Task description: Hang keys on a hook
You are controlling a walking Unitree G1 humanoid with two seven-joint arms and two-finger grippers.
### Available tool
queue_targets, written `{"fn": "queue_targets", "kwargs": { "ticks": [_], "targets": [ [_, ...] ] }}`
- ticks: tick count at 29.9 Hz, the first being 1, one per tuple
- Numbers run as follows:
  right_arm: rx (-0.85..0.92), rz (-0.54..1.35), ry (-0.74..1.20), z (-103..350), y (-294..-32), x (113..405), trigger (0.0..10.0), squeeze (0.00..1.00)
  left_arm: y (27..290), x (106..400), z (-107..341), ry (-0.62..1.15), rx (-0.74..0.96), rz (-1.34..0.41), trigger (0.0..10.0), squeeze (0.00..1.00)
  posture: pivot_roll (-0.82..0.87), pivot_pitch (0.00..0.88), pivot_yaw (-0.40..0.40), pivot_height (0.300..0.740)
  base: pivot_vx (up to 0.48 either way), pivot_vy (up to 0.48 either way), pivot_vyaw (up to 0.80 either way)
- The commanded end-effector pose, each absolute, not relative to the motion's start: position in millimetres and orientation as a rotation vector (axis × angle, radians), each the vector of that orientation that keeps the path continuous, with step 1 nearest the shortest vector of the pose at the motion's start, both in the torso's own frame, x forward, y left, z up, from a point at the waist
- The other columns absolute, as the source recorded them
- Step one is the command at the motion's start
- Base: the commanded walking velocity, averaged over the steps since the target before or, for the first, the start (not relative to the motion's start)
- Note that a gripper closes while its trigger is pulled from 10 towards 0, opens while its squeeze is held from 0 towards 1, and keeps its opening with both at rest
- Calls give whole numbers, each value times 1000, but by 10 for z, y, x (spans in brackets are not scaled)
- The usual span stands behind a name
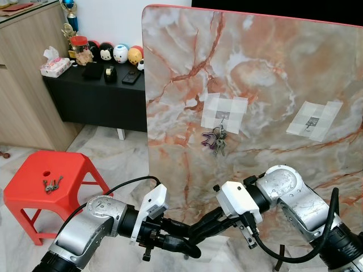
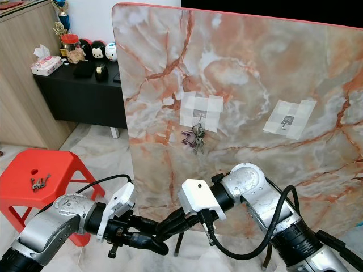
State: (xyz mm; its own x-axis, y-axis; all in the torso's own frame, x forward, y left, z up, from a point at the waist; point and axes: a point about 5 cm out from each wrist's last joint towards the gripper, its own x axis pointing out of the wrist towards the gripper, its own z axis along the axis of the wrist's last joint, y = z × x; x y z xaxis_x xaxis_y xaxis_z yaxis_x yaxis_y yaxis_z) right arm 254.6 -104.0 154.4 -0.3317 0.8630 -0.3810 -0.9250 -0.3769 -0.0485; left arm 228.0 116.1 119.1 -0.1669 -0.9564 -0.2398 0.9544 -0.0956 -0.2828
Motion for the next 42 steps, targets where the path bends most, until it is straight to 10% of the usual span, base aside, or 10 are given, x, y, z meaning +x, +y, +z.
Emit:
{"fn": "queue_targets", "kwargs": {
  "ticks": [1,21,22,23,24,42],
  "targets": [
    [-433,1901,199,1592,-1058,2576,10000,0,1146,2260,1235,415,-1,-1706,0,0,26,8,-81,740,0,0,0],
    [-447,1873,214,1570,-1082,2608,10000,0,1170,2265,1236,416,2,-1696,0,0,28,10,-77,740,0,0,0],
    [-446,1871,218,1567,-1086,2611,10000,569,1171,2266,1235,416,3,-1694,0,0,28,10,-77,740,0,0,0],
    [-447,1871,220,1565,-1087,2612,10000,678,1172,2266,1234,417,3,-1694,0,0,29,11,-76,740,0,0,0],
    [-448,1869,220,1563,-1089,2614,10000,1000,1173,2266,1232,418,4,-1693,0,0,29,11,-76,740,0,0,0],
    [-450,1635,146,1696,-1236,2871,10000,1000,1273,2265,1100,487,103,-1620,0,0,27,17,-65,740,0,0,0]
  ]
}}
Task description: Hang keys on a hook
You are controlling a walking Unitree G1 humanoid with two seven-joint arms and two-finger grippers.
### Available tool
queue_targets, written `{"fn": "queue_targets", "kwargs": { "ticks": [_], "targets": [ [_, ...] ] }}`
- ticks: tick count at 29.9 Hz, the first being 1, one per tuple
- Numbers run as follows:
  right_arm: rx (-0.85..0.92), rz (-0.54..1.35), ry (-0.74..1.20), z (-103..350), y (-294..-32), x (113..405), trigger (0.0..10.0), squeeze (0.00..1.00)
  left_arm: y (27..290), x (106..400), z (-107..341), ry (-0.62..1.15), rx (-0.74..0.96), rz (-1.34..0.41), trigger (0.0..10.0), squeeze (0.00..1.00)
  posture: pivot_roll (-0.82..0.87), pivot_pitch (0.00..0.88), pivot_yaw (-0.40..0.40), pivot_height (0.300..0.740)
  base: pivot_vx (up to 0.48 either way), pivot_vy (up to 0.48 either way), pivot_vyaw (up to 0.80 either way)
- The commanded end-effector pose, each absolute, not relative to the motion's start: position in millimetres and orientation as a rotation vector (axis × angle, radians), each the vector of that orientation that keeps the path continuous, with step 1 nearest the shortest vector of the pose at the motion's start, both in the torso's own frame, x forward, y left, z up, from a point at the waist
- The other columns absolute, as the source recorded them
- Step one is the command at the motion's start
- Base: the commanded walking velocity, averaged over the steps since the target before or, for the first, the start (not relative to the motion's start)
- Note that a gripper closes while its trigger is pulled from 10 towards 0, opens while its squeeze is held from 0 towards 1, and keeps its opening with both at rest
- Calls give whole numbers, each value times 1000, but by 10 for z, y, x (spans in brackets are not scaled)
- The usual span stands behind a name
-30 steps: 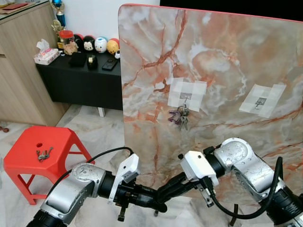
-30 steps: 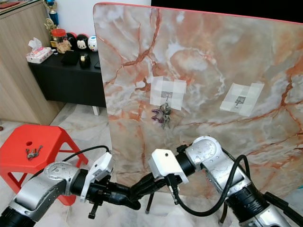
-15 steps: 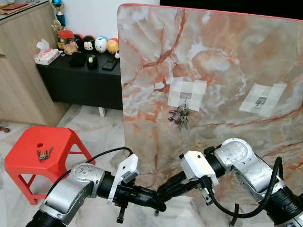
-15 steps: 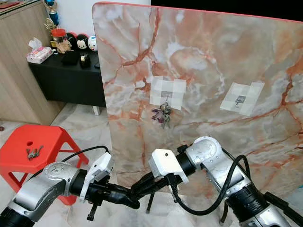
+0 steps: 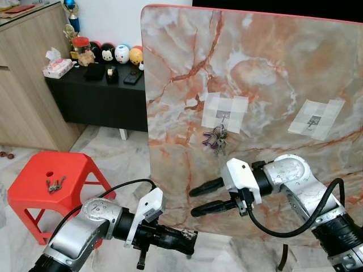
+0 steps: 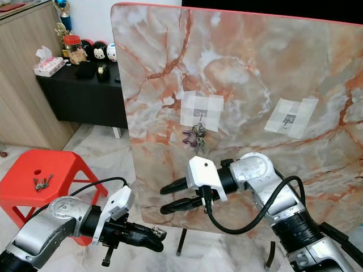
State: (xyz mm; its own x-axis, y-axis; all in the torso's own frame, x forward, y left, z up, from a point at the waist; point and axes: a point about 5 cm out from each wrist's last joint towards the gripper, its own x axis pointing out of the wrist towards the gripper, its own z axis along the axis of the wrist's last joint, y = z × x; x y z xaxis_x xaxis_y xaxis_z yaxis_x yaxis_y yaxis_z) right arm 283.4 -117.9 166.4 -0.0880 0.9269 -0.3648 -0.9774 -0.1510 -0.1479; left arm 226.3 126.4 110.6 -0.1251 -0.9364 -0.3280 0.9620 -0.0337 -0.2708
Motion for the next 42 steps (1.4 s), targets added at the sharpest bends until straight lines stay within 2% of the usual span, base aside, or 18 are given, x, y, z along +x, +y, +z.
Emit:
{"fn": "queue_targets", "kwargs": {
  "ticks": [1,6,11,12,13,14,16,18,21,24,25,28,33,36,38,40,41,42],
  "targets": [
    [-451,1632,148,1687,-1243,2868,10000,1000,1282,2267,1092,493,120,-1615,0,0,27,18,-64,740,0,0,0],
    [-452,1616,186,1589,-1252,2829,10000,1000,1324,2288,1089,508,201,-1594,0,0,27,19,-61,740,0,0,0],
    [-465,1490,243,1365,-1307,2880,10000,1000,1437,2424,1067,496,298,-1467,0,0,30,17,-49,740,0,0,0],
    [-450,1405,258,1295,-1336,2939,10000,349,1476,2506,1055,465,295,-1387,3569,0,28,16,-48,740,0,0,0],
    [-440,1348,270,1247,-1355,2978,10000,349,1504,2559,1047,444,291,-1334,3569,0,28,16,-48,740,0,0,0],
    [-432,1241,294,1135,-1394,3041,10000,0,1575,2662,1000,422,283,-1213,10000,0,22,14,-44,740,0,0,0],
    [-397,1105,349,934,-1454,3081,10000,0,1713,2752,881,433,276,-1051,10000,0,21,14,-44,740,0,0,0],
    [-368,1044,381,821,-1485,3076,10000,0,1784,2755,815,436,278,-995,10000,0,22,14,-43,740,0,0,0],
    [-311,888,479,527,-1554,3032,10000,0,1973,2719,536,535,219,-817,10000,0,32,14,-46,740,0,0,0],
    [-279,775,548,333,-1607,2983,10000,0,2056,2598,298,638,245,-765,10000,0,35,15,-50,740,0,0,0],
    [-235,626,642,90,-1678,2883,10000,0,2112,2373,-23,784,284,-726,10000,0,35,15,-52,740,0,0,0],
    [-196,481,740,-163,-1734,2724,10000,0,2152,2062,-383,970,270,-671,10000,0,31,16,-52,740,0,0,0],
    [-172,385,866,-435,-1759,2452,10000,0,2342,1525,-740,1271,503,-687,10000,0,41,17,-63,740,0,0,0],
    [-207,367,927,-570,-1759,2284,10000,0,2497,1202,-868,1413,576,-661,10000,0,47,17,-68,740,0,0,0],
    [-208,337,941,-602,-1776,2244,10000,0,2555,1046,-908,1475,622,-685,10000,0,47,17,-68,740,0,0,0],
    [-205,285,970,-652,-1812,2176,10000,0,2612,864,-940,1560,730,-794,10000,0,38,17,-71,740,0,0,0],
    [-205,285,970,-652,-1812,2176,10000,0,2612,864,-940,1560,730,-794,10000,0,38,17,-71,740,0,0,0],
    [-235,263,1003,-700,-1851,2097,10000,0,2670,711,-958,1620,834,-877,10000,0,48,15,-75,740,0,0,0]
  ]
}}
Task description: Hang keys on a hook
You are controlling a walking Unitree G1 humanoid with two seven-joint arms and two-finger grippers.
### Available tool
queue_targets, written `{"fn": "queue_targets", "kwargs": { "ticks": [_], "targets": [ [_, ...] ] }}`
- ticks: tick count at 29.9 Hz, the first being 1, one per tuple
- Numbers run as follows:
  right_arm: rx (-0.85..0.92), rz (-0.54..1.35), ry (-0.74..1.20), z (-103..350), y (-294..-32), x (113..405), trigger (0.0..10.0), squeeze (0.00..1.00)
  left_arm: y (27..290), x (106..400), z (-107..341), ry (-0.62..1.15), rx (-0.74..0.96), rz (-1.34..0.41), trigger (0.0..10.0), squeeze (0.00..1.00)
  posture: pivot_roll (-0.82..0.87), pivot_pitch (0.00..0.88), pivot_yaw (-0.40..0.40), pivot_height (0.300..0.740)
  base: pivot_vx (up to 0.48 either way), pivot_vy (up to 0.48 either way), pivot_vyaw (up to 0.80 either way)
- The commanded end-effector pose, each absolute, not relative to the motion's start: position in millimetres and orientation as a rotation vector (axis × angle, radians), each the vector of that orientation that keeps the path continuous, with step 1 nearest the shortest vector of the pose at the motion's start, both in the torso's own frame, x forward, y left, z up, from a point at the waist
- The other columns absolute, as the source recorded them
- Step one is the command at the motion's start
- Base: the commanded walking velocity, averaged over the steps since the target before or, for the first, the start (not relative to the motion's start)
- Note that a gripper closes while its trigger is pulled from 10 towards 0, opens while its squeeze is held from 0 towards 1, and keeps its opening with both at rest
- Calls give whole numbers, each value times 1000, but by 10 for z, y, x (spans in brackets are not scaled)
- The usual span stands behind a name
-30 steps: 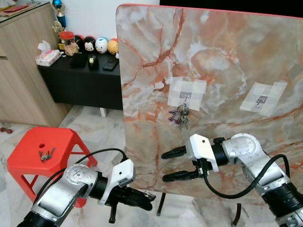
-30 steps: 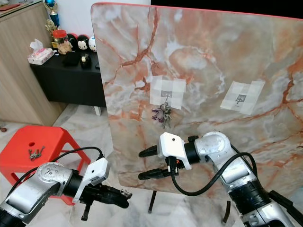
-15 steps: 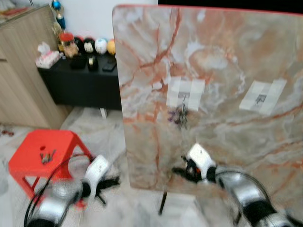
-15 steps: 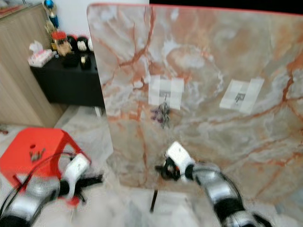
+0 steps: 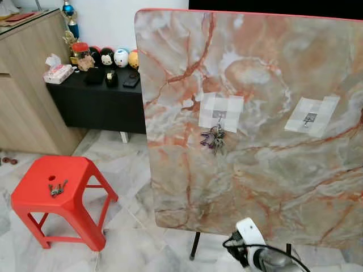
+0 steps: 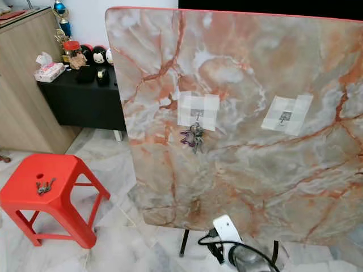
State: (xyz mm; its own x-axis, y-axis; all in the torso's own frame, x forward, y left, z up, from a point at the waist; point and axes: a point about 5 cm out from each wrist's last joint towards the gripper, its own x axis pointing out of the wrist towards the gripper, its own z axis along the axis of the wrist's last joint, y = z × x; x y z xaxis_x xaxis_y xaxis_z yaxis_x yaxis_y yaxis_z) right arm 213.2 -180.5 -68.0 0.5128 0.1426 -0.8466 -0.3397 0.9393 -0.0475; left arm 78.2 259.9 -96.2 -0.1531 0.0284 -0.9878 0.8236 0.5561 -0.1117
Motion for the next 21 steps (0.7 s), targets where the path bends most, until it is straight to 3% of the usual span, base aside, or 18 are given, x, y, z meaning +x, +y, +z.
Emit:
{"fn": "queue_targets", "kwargs": {
  "ticks": [1,6,7,12,13,15,17,18,20,21],
  "targets": [
    [-240,252,1021,-726,-1860,2055,10000,0,2700,655,-967,1638,868,-877,10000,0,48,15,-75,740,0,0,0],
    [-244,219,1067,-806,-1884,1912,10000,0,2834,566,-977,1629,900,-641,10000,0,49,19,-83,740,0,0,0],
    [-244,223,1076,-828,-1875,1870,10000,0,2760,551,-1008,1615,760,-554,10000,0,51,18,-83,740,0,0,0],
    [-237,216,1082,-848,-1864,1832,10000,0,2637,639,-1038,1548,674,-518,10000,0,46,17,-79,740,0,0,0],
    [-241,216,1092,-871,-1852,1789,10000,0,2416,782,-1073,1472,476,-456,10000,0,47,12,-80,740,0,0,0],
    [-242,215,1099,-885,-1843,1763,10000,0,2276,856,-1088,1436,359,-428,10000,0,47,12,-80,740,0,0,0],
    [-247,215,1101,-891,-1834,1753,10000,0,2345,844,-1086,1450,776,-656,10000,0,48,5,-81,740,0,0,0],
    [-249,216,1100,-891,-1832,1755,10000,0,2387,828,-1082,1451,897,-711,10000,0,48,5,-81,740,0,0,0],
    [-251,215,1099,-889,-1829,1760,10000,0,2412,815,-1080,1462,896,-683,10000,0,44,2,-79,740,0,0,0],
    [-247,210,1094,-879,-1824,1785,10000,0,2447,796,-1076,1477,756,-541,10000,0,41,0,-77,740,0,0,0]
  ]
}}
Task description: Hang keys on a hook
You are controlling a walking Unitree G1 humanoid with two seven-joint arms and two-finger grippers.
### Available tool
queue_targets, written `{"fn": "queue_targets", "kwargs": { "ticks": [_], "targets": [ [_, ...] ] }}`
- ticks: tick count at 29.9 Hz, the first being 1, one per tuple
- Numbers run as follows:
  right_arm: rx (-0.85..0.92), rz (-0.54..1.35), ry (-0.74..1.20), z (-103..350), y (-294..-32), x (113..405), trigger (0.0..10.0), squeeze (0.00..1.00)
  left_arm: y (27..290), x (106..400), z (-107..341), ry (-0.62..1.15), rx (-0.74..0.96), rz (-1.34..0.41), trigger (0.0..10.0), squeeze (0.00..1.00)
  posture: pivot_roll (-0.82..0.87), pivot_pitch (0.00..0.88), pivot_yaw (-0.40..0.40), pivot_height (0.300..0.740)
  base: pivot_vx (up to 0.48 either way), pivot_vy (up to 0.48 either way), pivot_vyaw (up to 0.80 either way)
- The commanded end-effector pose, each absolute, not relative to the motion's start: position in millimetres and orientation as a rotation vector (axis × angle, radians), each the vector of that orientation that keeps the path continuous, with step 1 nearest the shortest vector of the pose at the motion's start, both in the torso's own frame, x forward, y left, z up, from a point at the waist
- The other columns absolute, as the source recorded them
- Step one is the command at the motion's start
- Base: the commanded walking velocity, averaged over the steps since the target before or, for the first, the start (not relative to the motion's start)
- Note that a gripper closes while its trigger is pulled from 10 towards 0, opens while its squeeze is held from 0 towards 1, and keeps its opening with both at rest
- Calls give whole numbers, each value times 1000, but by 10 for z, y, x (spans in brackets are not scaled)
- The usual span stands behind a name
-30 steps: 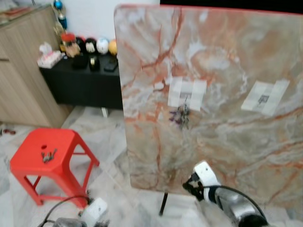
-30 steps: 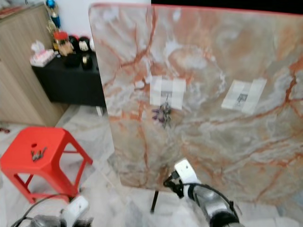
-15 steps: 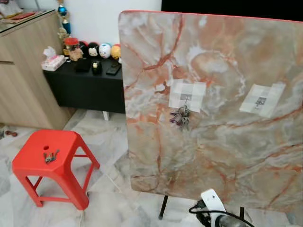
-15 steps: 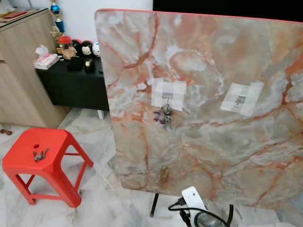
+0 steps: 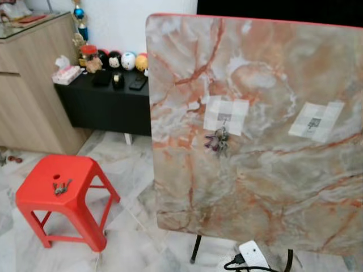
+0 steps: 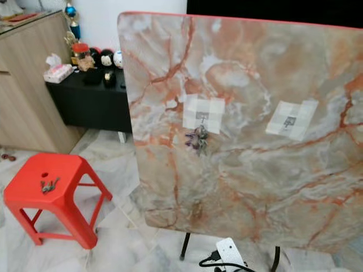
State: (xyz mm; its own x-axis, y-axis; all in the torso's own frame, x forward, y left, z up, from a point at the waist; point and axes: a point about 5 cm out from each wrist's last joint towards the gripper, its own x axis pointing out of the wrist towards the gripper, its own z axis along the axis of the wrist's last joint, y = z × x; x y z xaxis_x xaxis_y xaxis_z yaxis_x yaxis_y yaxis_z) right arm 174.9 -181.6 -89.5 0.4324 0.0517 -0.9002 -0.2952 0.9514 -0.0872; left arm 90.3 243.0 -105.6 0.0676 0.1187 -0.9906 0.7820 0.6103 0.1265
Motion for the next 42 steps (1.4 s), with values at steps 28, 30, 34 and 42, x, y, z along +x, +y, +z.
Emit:
{"fn": "queue_targets", "kwargs": {
  "ticks": [28,30,34,42],
  "targets": [
    [-230,154,1088,-881,-1944,1746,10000,0,2733,1134,-917,1290,385,19,10000,0,46,1,-87,740,0,0,0],
    [-218,136,1081,-881,-1950,1743,10000,0,2709,1380,-844,1192,326,70,10000,0,46,1,-87,740,0,0,0],
    [-168,96,1070,-882,-1951,1742,10000,0,2618,1644,-763,1070,195,116,10000,0,47,8,-86,740,0,0,0],
    [29,-82,1056,-895,-1979,1709,10000,0,2452,1799,-739,994,82,138,10000,0,36,5,-91,740,0,0,0]
  ]
}}
